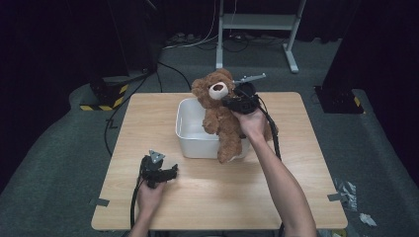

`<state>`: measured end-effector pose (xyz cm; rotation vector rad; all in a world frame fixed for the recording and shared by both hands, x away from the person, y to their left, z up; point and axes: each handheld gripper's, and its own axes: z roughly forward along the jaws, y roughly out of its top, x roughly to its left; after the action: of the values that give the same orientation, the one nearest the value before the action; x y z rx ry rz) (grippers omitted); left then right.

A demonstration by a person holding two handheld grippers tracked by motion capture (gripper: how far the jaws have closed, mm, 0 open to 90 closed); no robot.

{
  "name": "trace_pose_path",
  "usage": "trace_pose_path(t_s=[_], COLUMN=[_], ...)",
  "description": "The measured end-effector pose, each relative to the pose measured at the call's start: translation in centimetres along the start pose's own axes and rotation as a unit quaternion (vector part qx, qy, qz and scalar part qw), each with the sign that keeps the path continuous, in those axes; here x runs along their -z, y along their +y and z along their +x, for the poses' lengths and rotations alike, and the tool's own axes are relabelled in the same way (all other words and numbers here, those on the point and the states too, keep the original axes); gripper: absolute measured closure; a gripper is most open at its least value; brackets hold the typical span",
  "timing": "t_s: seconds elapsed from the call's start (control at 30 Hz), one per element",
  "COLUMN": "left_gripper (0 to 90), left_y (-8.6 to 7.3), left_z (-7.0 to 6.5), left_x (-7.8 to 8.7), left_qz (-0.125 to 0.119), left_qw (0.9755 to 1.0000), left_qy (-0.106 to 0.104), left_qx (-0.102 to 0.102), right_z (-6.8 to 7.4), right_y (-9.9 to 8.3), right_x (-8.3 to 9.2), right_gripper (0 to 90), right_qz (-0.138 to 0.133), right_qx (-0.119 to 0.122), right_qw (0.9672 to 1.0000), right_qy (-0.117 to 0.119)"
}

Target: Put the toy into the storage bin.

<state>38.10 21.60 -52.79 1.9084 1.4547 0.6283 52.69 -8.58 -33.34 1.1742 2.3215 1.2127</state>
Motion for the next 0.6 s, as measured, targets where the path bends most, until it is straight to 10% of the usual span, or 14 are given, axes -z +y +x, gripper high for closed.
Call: trace_pose_path(t_s=[0.6], left_gripper=[19.5], left_y=[0.01], left_z=[0.01], left_x=[0.03], left_qz=[0.002], left_qw=[1.0], left_qy=[0.0], left_qx=[-0.001], right_z=[-0.08], right_y=[-0.57], right_x=[-0.44], right_gripper=[77.1], right_qz=[0.035], right_qx=[0.009], right_qw=[0.9993], right_qy=[0.001])
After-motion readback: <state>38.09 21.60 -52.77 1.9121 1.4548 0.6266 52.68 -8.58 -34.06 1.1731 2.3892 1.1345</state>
